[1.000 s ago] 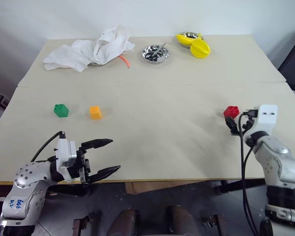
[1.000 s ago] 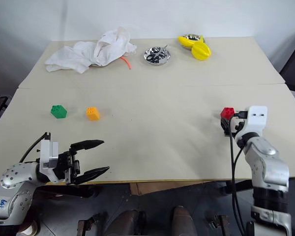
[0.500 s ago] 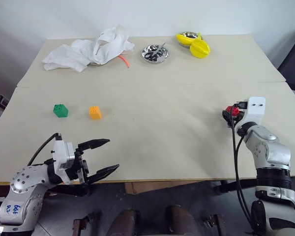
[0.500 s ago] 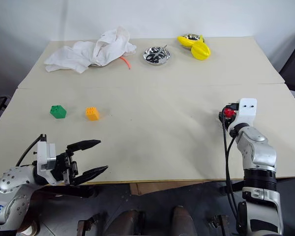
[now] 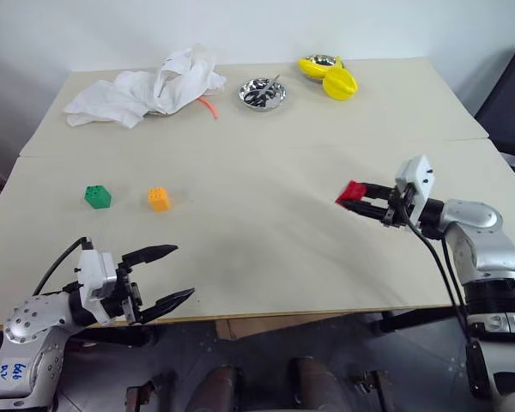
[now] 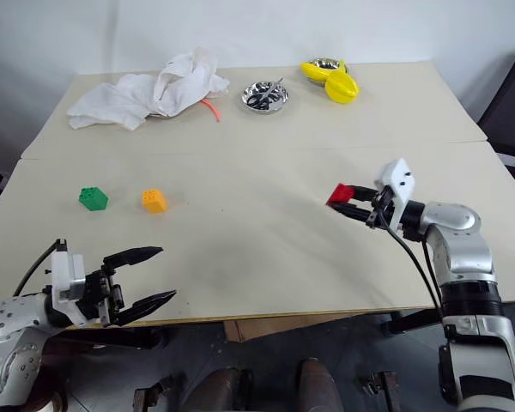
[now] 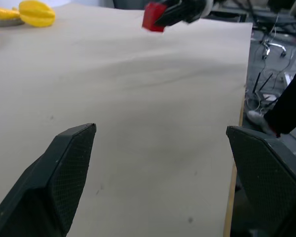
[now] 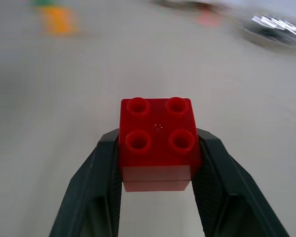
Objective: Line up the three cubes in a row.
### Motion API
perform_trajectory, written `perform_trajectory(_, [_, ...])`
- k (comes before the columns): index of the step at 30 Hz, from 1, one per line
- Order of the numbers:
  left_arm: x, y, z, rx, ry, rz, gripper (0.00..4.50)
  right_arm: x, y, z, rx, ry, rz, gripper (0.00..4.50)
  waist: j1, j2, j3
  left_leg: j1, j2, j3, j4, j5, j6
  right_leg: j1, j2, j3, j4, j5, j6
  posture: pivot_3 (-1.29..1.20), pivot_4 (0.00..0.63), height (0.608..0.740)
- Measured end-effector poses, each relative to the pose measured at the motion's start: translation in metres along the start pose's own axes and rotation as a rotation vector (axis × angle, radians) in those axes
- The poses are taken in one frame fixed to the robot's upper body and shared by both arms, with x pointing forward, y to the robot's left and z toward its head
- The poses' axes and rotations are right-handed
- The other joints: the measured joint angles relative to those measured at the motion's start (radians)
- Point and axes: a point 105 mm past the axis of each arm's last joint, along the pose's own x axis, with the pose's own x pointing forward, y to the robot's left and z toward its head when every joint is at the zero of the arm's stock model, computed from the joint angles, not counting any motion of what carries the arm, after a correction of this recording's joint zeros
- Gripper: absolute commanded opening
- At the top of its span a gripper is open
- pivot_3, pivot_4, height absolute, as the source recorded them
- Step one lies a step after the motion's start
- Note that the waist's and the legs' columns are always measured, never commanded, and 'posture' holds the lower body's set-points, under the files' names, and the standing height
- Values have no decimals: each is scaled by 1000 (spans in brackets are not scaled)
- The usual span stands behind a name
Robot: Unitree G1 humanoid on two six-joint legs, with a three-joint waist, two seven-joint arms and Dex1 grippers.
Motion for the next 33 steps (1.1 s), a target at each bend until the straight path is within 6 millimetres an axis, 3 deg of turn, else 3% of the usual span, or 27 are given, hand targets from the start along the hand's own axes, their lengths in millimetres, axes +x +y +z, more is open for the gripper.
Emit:
perform_trajectory(5, [-2, 0, -2, 0, 5, -8, 4500, 22, 13, -18, -70, 99, 244, 1504, 1, 0, 0, 0, 0, -1, 0, 0, 0, 0, -1, -1, 0, 0, 0, 0, 150, 740])
perform_trajectory(8, [-3, 0, -2, 3, 5, -10, 4500, 33, 14, -26, -57, 110, 276, 1504, 1, 0, 0, -1, -1, -1, 0, 0, 0, -1, -2, -1, 0, 0, 0, 0, 150, 740])
perform_trajectory(18, [-9, -1, -5, -3, 18, 12, 4500, 36, 15, -43, -61, 159, 299, 1504, 0, 0, 0, -1, -1, -2, 1, 0, 0, -1, -2, -2, 0, 0, 0, 0, 150, 740])
perform_trajectory(27, [-11, -2, -6, -8, 23, 24, 4500, 37, 11, -38, -91, 121, 277, 4482, -1, 0, 0, -1, -1, -2, 1, 0, 0, -1, -2, -2, 0, 0, 0, 0, 150, 740])
perform_trajectory(33, [-32, 0, -16, -50, 43, 177, 4500, 0, -1, 0, -177, -71, 145, 4482, 4, 0, 0, -1, 0, -3, 0, -1, -1, 0, -2, -3, -1, 0, 0, 0, 150, 740])
